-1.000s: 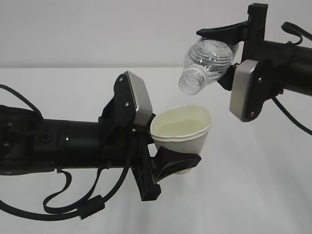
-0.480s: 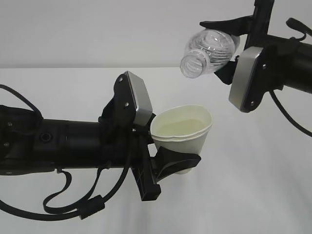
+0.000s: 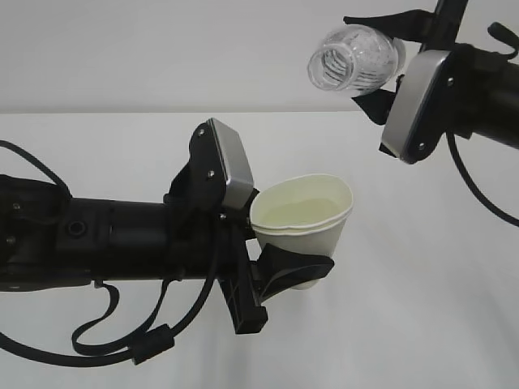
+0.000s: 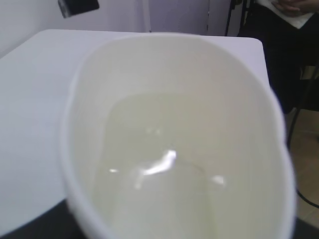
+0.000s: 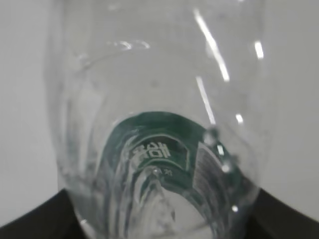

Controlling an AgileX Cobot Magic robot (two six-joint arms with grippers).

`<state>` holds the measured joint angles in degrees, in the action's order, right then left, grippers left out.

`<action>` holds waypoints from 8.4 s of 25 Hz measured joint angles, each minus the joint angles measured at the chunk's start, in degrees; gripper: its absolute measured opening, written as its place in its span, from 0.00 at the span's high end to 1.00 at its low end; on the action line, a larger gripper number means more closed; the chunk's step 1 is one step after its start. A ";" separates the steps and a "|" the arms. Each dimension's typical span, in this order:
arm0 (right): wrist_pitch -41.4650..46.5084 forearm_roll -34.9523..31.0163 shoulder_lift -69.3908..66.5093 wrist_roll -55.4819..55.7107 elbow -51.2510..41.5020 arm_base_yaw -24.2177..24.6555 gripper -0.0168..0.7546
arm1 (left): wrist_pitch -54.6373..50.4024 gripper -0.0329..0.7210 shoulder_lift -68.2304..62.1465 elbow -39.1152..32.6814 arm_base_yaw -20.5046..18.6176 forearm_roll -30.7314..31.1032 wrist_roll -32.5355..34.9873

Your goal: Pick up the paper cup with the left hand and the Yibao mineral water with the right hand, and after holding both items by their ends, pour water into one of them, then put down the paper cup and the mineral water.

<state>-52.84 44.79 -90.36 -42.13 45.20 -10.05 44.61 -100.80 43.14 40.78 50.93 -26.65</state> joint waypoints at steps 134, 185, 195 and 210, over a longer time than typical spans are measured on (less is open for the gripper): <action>12.62 -60.16 0.00 20.94 -2.36 0.00 0.40 | -0.16 0.46 0.00 0.00 0.00 -0.39 0.00; 14.29 -60.16 0.00 20.18 -2.36 0.00 0.40 | -0.16 0.46 -0.28 0.00 -4.79 -17.13 4.96; 14.43 -60.16 0.00 20.14 -2.36 0.00 0.40 | 0.17 0.46 -0.28 0.00 -8.52 -17.26 5.58; 14.43 -60.16 0.00 20.14 -2.36 0.00 0.40 | 0.17 0.46 -0.28 0.00 -13.28 -17.53 6.60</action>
<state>-38.41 -15.37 -90.36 -21.99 42.84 -10.05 44.78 -101.08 43.14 27.51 33.40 -20.05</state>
